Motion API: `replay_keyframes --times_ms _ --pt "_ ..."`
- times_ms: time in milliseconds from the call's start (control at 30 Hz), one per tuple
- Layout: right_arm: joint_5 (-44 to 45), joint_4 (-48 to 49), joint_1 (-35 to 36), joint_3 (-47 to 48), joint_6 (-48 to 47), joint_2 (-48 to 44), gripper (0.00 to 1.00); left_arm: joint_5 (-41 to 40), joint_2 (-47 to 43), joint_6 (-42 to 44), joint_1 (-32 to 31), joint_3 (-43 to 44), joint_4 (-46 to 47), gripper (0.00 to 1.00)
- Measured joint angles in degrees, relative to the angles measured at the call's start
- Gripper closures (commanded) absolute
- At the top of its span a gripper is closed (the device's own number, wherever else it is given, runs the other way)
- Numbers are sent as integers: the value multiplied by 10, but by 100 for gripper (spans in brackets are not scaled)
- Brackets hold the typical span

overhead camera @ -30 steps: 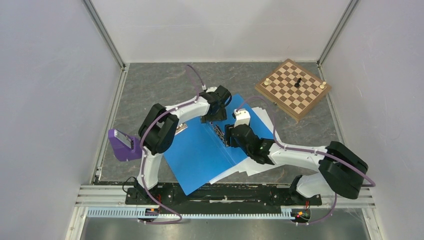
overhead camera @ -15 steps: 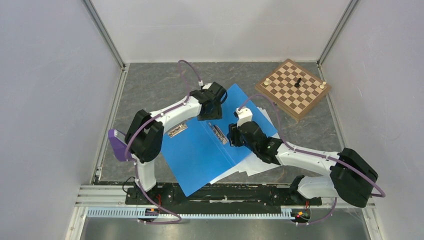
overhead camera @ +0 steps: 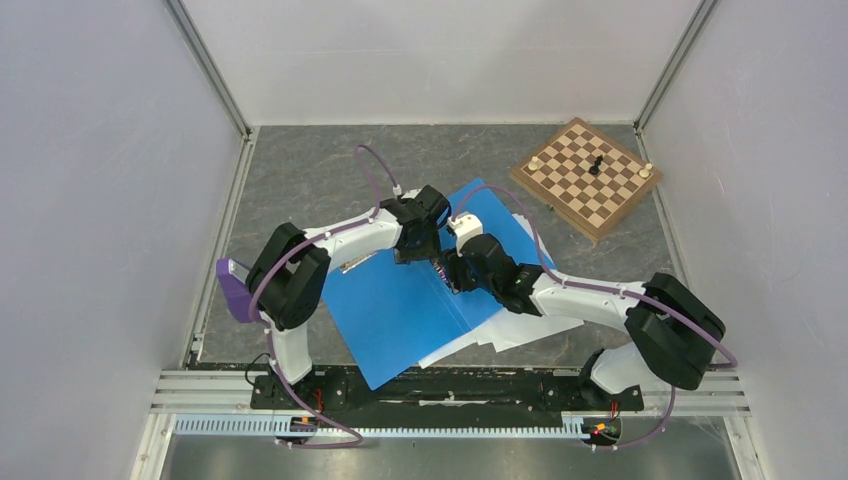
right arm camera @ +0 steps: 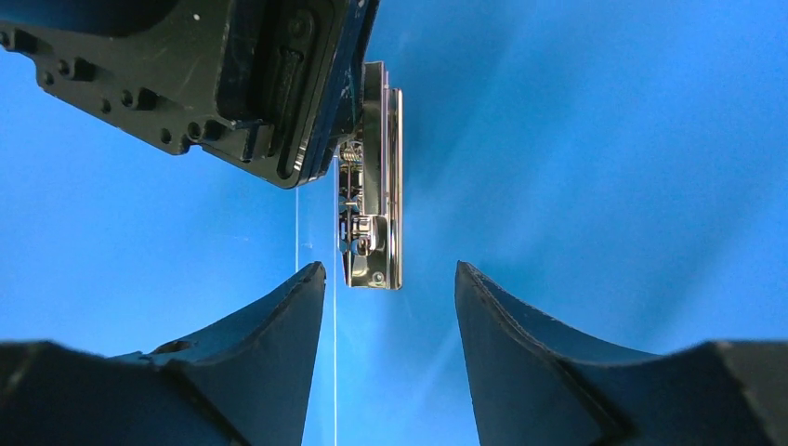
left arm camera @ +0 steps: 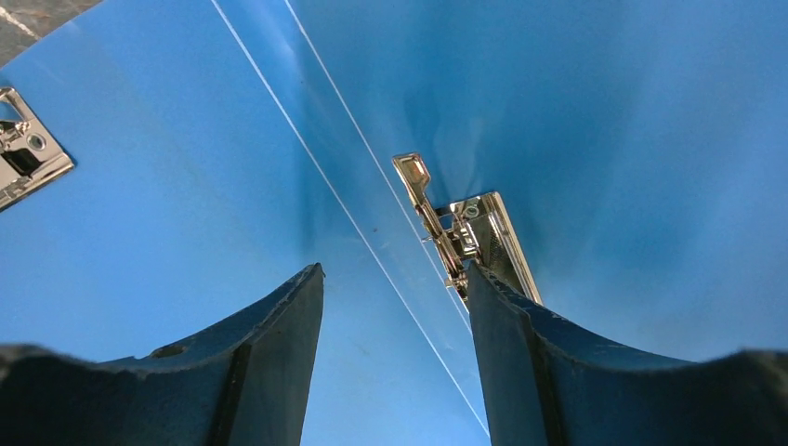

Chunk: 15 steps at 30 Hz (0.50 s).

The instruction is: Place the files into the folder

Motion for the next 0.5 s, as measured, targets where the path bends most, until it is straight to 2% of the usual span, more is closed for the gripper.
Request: replay_keyframes --times_ms 267,500 --pt "4 -13 -11 0 -5 -30 43 11 1 -9 0 9 10 48" --pt "4 -24 -17 0 -5 -59 43 14 -6 -9 -1 4 10 49"
